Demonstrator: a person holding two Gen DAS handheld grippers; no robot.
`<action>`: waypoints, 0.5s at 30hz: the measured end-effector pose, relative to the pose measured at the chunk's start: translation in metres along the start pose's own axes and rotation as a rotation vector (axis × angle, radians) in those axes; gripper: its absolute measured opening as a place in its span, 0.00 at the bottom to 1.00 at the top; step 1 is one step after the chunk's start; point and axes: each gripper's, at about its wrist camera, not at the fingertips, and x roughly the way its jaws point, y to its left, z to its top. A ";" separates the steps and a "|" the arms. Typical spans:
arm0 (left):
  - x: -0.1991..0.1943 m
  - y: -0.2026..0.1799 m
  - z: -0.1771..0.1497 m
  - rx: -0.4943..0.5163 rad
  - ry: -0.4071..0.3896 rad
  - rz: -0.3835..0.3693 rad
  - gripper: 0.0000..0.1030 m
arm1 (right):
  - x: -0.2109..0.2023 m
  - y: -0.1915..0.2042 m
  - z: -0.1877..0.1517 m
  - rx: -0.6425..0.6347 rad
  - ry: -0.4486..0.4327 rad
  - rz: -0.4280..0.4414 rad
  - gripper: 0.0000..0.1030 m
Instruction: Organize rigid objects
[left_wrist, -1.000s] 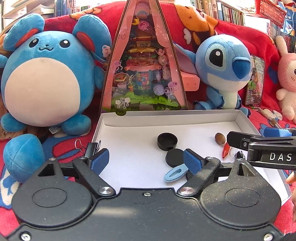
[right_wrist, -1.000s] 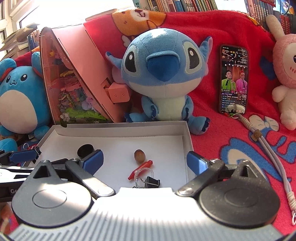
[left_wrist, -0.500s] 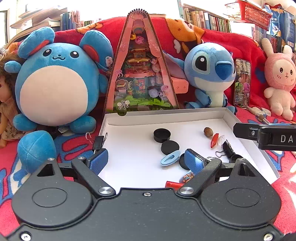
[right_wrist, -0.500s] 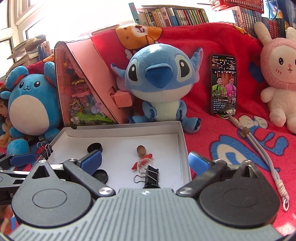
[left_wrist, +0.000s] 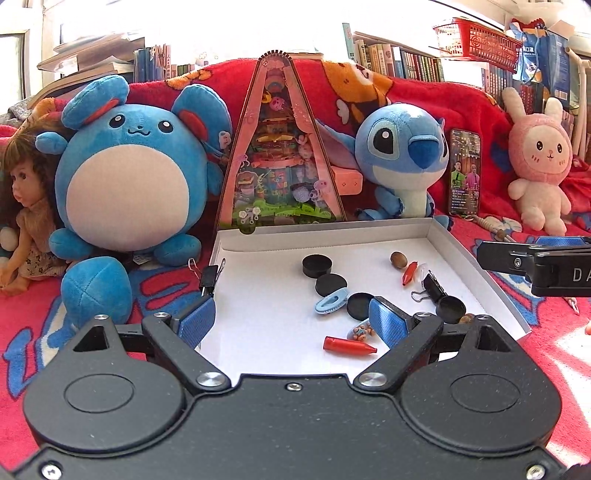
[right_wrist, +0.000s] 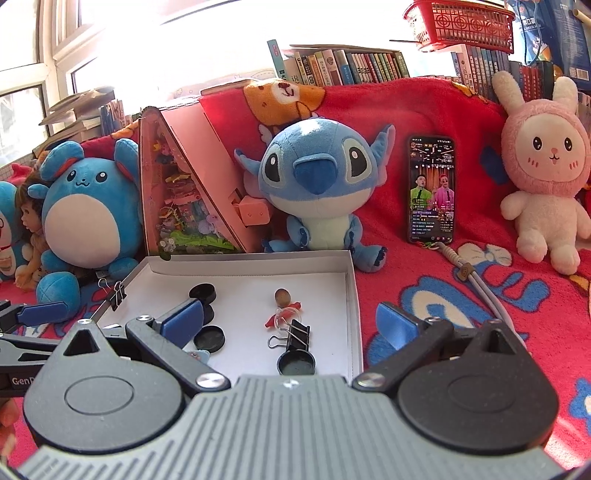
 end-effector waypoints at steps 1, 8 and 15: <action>-0.002 0.001 -0.001 -0.002 -0.001 0.001 0.87 | -0.003 0.002 -0.001 -0.010 -0.003 0.000 1.00; -0.013 0.003 -0.009 -0.014 -0.011 -0.003 0.87 | -0.015 0.010 -0.010 -0.050 -0.011 0.012 1.00; -0.022 0.002 -0.019 -0.026 -0.008 -0.015 0.87 | -0.025 0.016 -0.020 -0.080 -0.010 0.022 1.00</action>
